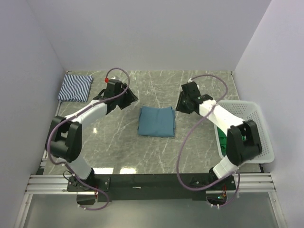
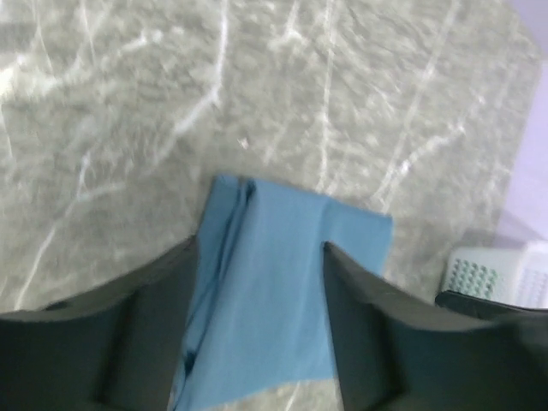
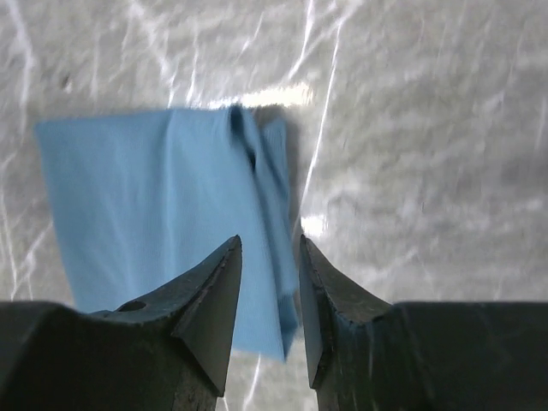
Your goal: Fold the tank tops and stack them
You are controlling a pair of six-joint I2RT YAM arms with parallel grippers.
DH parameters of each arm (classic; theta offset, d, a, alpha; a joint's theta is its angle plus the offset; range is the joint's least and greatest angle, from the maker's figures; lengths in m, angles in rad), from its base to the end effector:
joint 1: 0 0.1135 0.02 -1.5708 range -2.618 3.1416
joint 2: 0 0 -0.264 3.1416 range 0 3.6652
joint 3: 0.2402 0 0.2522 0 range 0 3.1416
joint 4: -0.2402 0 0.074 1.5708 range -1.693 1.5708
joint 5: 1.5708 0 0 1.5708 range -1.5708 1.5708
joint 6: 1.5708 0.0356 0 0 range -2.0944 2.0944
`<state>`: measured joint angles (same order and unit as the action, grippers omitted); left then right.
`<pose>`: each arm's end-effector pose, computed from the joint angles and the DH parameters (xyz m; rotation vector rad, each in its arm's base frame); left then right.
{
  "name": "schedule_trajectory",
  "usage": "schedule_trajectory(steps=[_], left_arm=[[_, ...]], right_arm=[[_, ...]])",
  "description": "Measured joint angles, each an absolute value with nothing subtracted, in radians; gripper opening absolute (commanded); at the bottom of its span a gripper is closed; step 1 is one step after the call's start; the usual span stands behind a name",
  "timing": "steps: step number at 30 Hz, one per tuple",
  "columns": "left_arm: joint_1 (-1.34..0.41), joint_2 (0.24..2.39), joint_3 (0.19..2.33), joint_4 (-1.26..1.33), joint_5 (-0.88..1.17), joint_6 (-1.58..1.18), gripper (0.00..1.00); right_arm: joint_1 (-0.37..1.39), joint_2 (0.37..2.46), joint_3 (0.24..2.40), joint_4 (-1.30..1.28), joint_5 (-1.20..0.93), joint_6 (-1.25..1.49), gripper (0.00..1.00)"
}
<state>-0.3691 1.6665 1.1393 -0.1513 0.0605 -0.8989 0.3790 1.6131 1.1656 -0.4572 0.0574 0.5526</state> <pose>0.3465 -0.1364 0.2362 -0.5841 2.2836 -0.7253 0.3219 0.1260 0.2392 0.2417 2.4908 0.3246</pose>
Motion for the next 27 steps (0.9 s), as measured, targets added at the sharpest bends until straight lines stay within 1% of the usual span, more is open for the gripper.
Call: schedule_trajectory(steps=[1, 3, 5, 10, 18, 27], left_arm=[[-0.369, 1.639, 1.115, -0.142, 0.068, -0.898, 0.70], [-0.371, 1.599, 1.066, -0.130, 0.084, -0.894, 0.70], [-0.375, 1.578, 1.016, -0.121, 0.099, -0.892, 0.70], [-0.388, 1.597, 0.937, -0.125, 0.144, -0.858, 0.71], [-0.407, 1.683, 0.933, -0.107, 0.219, -0.783, 0.71], [-0.416, 1.780, 0.974, -0.064, 0.285, -0.748, 0.69]], right_arm=[[0.389, 1.574, 1.135, -0.448, 0.066, 0.553, 0.41], [0.421, 1.512, 1.082, -0.440, 0.072, 0.558, 0.41], [0.451, 1.492, 1.051, -0.427, 0.071, 0.561, 0.40], [0.488, 1.563, 1.019, -0.381, 0.059, 0.568, 0.40], [0.456, 1.698, 0.966, -0.323, 0.029, 0.571, 0.38], [0.396, 1.704, 0.955, -0.275, -0.022, 0.576, 0.37]])
